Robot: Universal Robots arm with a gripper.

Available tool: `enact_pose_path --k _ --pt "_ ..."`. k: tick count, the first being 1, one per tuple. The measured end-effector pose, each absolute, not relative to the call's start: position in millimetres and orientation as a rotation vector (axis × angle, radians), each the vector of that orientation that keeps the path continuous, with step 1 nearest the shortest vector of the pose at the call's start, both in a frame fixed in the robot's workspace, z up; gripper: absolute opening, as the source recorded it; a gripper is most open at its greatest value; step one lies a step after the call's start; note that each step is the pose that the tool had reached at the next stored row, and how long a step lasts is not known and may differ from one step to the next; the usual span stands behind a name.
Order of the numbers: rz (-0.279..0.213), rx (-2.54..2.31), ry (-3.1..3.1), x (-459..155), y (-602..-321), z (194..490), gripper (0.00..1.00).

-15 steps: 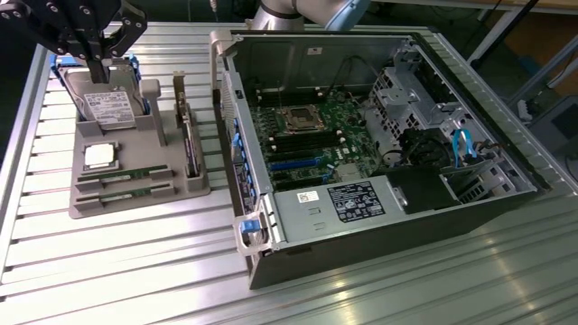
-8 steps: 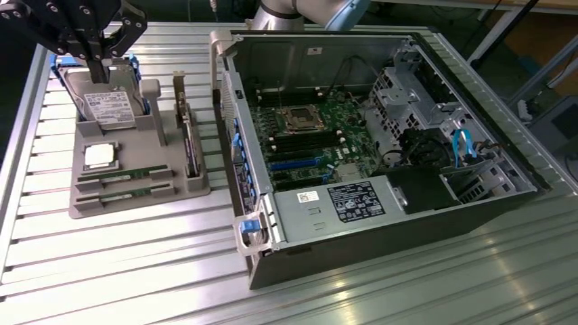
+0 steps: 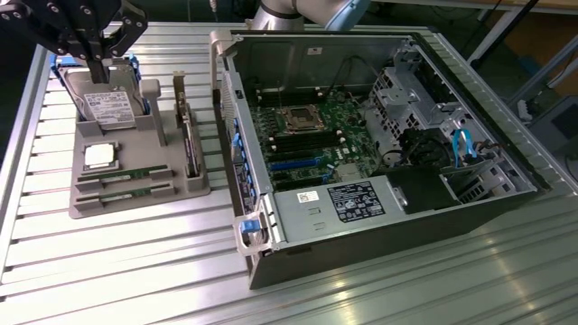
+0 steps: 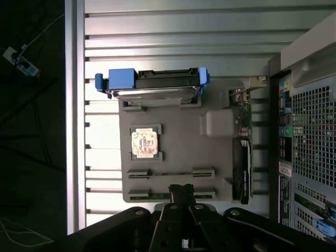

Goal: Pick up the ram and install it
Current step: 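Pick up the ram and move it above insertion slot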

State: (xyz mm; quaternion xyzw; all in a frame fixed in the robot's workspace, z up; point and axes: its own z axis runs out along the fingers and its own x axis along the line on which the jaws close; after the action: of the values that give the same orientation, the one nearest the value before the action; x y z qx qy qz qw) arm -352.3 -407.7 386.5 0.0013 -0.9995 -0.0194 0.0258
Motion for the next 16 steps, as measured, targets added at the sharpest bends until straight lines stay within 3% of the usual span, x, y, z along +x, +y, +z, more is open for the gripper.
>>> enact_pose_path --k 16 --pt "-0.051 0.347 -3.066 -352.4 -407.7 386.5 0.10"
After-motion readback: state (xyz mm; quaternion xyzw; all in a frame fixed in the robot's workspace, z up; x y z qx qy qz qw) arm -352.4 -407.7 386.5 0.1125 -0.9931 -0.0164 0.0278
